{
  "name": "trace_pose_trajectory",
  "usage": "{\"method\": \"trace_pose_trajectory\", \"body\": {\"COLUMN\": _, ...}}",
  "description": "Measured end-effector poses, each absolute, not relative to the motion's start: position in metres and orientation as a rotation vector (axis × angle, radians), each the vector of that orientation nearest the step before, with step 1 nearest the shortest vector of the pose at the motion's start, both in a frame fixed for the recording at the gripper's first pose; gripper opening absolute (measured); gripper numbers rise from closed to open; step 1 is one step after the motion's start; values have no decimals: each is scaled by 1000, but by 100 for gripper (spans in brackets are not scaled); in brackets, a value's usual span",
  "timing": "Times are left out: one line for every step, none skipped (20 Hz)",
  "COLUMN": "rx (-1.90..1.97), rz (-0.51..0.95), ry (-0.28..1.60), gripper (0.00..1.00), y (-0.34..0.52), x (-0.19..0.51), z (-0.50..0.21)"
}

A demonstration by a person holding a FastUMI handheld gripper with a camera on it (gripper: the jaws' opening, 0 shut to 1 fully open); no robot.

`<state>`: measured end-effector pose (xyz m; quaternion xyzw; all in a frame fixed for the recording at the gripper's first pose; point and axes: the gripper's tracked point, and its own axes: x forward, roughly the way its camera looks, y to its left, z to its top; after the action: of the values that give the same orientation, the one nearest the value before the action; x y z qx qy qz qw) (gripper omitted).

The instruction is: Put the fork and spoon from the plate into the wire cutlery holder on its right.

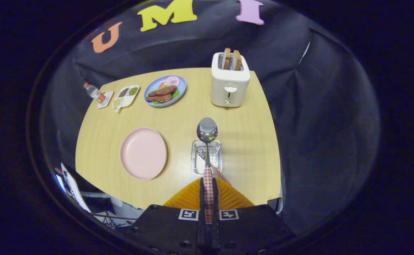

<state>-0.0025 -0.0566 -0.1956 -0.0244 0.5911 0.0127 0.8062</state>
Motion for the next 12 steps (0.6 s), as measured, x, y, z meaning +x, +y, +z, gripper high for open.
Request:
{"method": "trace_pose_trajectory", "body": {"rx": -49, "rz": 40, "ry": 1304, "gripper": 6, "y": -58, "x": -5, "z": -198}}
{"method": "trace_pose_trajectory", "body": {"rx": -56, "rz": 52, "ry": 1347, "gripper": 6, "y": -60, "x": -10, "z": -200}}
{"method": "trace_pose_trajectory", "body": {"rx": -58, "rz": 57, "ry": 1387, "gripper": 6, "y": -62, "x": -14, "z": -204}}
{"method": "trace_pose_trajectory", "body": {"rx": -60, "rz": 54, "ry": 1417, "gripper": 6, "y": -64, "x": -14, "z": -207}}
{"method": "trace_pose_trajectory", "body": {"rx": -68, "rz": 55, "ry": 1448, "gripper": 6, "y": -65, "x": -15, "z": -211}}
{"method": "trace_pose_trajectory", "body": {"rx": -69, "rz": 57, "ry": 1480, "gripper": 6, "y": -65, "x": -17, "z": -216}}
{"method": "trace_pose_trajectory", "body": {"rx": -62, "rz": 64, "ry": 1509, "gripper": 6, "y": -63, "x": -18, "z": -219}}
{"method": "trace_pose_trajectory", "body": {"rx": -47, "rz": 72, "ry": 1550, "gripper": 6, "y": -60, "x": -21, "z": -223}}
{"method": "trace_pose_trajectory", "body": {"rx": -26, "rz": 67, "ry": 1582, "gripper": 6, "y": -59, "x": -21, "z": -227}}
{"method": "trace_pose_trajectory", "body": {"rx": -10, "rz": 55, "ry": 1609, "gripper": 6, "y": -58, "x": -20, "z": -230}}
{"method": "trace_pose_trajectory", "body": {"rx": 9, "rz": 52, "ry": 1623, "gripper": 6, "y": -56, "x": -16, "z": -232}}
{"method": "trace_pose_trajectory", "body": {"rx": 21, "rz": 48, "ry": 1638, "gripper": 6, "y": -55, "x": -14, "z": -235}}
